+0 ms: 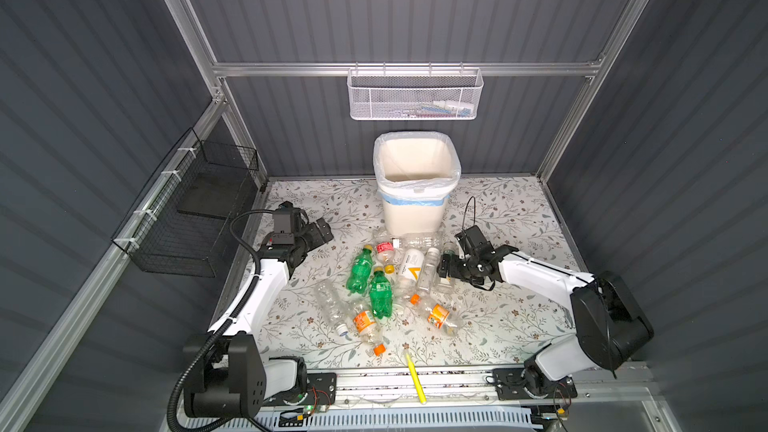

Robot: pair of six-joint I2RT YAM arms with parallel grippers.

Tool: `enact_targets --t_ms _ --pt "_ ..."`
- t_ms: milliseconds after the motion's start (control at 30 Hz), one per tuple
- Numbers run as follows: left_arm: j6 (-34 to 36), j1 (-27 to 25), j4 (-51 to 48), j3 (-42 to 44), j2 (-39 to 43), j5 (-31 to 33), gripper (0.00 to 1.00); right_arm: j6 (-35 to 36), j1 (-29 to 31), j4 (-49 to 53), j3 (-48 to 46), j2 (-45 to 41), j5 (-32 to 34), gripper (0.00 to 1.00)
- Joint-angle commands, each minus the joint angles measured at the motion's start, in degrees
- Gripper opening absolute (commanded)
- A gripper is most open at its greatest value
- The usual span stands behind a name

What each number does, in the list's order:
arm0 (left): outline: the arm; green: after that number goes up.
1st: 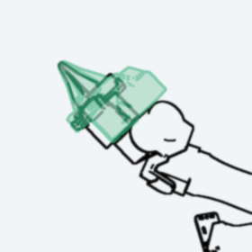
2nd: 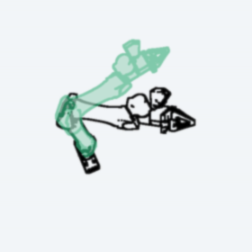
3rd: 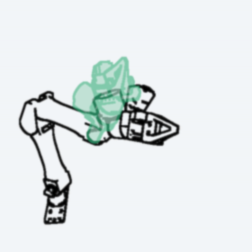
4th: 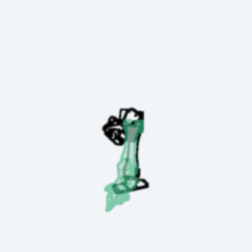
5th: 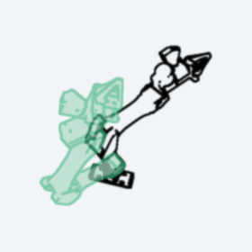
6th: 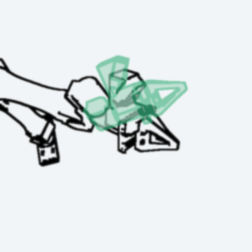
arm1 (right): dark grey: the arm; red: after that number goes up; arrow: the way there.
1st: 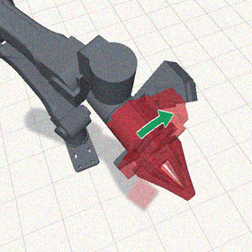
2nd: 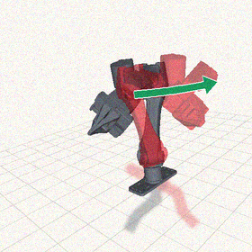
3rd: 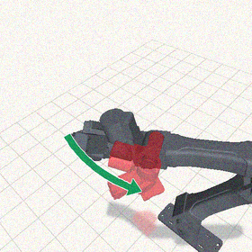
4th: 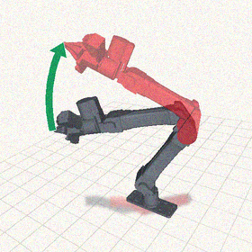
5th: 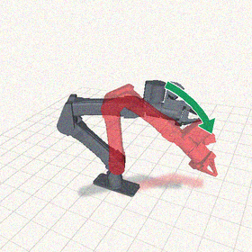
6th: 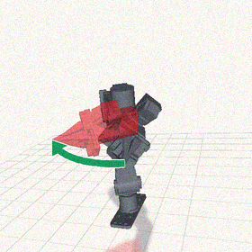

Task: Throw the plastic bottles in the bin
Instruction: 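Grasp the green-labelled tea bottle with the right gripper while the left returns, then carry the tea bottle over the bin with the right gripper and release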

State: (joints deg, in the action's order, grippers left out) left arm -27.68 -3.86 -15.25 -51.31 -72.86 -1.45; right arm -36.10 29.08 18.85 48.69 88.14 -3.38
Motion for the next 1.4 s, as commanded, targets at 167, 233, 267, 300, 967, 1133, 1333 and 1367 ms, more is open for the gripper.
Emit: enact_targets --t_ms 167,233,267,300,967,1133,1333,1367 --pt "-0.32 0.17 1.65 0.71 -0.69 -0.47 0.99 -3.74 0.29 -1.06 -0.86 1.59 5.8 0.74" --pt "-0.27 0.17 1.67 0.61 -1.01 -0.58 0.99 -4.7 0.22 -1.11 -2.22 0.26 6.81 0.66" --pt "-0.33 0.17 1.65 0.61 -1.13 -0.57 1.0 -5.02 0.07 -1.06 -3.0 -0.75 7.47 0.63" --pt "-0.27 0.17 1.71 0.67 -1.19 -0.72 0.99 -5.32 -0.07 -0.65 -3.58 -1.66 7.89 0.61" --pt "-1.97 0.08 1.23 4.42 2.03 -3.38 0.97 4.1 -10.8 16.66 53.09 -6.12 -2.77 0.59" --pt "-4.19 -0.01 -4.47 3.4 8.04 -4.79 1.0 0.83 -14.17 36.35 107.63 25.46 -12.63 0.99" --pt "-4.21 -0.02 -15.89 4.38 14.5 -1.97 1.0 7.4 -17.57 49.83 109.21 26.68 -16.51 0.99" --pt "-4.85 -0.09 -17.24 4.94 15.71 -2.05 1.0 8.67 -17.57 46.88 100.22 22.48 -12.6 0.99"
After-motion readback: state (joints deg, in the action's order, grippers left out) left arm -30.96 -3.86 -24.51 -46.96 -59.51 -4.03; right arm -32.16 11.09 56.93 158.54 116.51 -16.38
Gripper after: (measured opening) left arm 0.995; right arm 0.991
